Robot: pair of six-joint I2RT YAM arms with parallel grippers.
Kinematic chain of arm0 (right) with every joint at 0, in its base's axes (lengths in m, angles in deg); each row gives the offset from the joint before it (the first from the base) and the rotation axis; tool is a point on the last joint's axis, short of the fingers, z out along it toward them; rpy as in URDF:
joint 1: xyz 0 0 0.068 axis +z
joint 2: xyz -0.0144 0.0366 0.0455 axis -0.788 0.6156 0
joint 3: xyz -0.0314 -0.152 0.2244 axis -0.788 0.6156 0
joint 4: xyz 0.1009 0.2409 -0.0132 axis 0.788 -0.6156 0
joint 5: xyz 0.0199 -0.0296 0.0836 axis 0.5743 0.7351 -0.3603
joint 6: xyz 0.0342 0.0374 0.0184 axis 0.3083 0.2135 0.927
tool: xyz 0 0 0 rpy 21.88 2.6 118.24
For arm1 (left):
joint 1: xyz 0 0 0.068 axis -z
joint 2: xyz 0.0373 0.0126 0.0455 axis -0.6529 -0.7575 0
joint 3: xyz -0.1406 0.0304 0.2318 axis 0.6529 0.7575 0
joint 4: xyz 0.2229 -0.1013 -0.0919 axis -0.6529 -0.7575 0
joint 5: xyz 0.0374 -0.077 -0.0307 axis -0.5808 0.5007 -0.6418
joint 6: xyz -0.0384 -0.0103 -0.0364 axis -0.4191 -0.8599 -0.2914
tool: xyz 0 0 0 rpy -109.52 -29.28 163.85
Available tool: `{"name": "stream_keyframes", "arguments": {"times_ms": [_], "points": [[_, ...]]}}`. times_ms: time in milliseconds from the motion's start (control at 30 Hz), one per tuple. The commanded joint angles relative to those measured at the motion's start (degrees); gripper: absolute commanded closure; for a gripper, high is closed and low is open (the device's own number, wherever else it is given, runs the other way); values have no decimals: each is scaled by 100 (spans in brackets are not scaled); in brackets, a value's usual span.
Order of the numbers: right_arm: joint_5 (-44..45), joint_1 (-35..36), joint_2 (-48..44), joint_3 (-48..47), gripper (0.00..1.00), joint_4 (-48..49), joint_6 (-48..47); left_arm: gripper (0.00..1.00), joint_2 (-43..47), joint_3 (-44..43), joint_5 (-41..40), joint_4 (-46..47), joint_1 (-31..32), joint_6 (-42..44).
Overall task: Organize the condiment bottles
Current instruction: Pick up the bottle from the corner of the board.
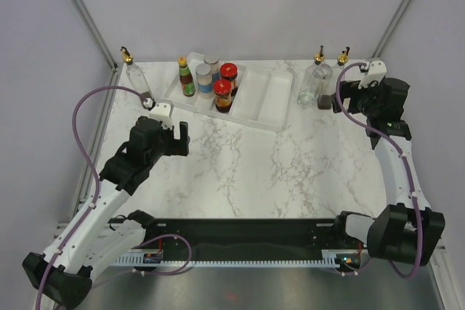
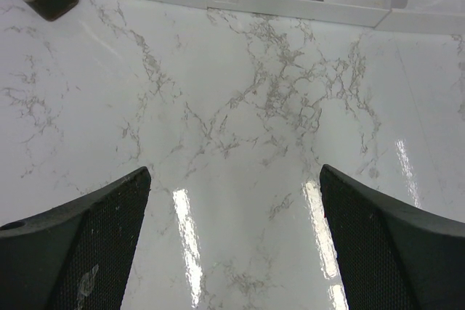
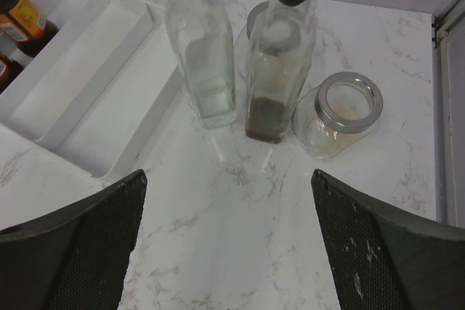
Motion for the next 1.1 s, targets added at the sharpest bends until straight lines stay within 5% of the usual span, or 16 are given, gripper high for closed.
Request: {"name": "stream_keyframes", "arguments": {"times_ms": [0, 1067], "points": [[242, -25, 312, -624, 3, 542, 462, 0, 93, 29, -157, 284, -9, 192], [277, 2, 2009, -1953, 5, 1281, 674, 0, 146, 82, -342, 293, -9, 183]]}}
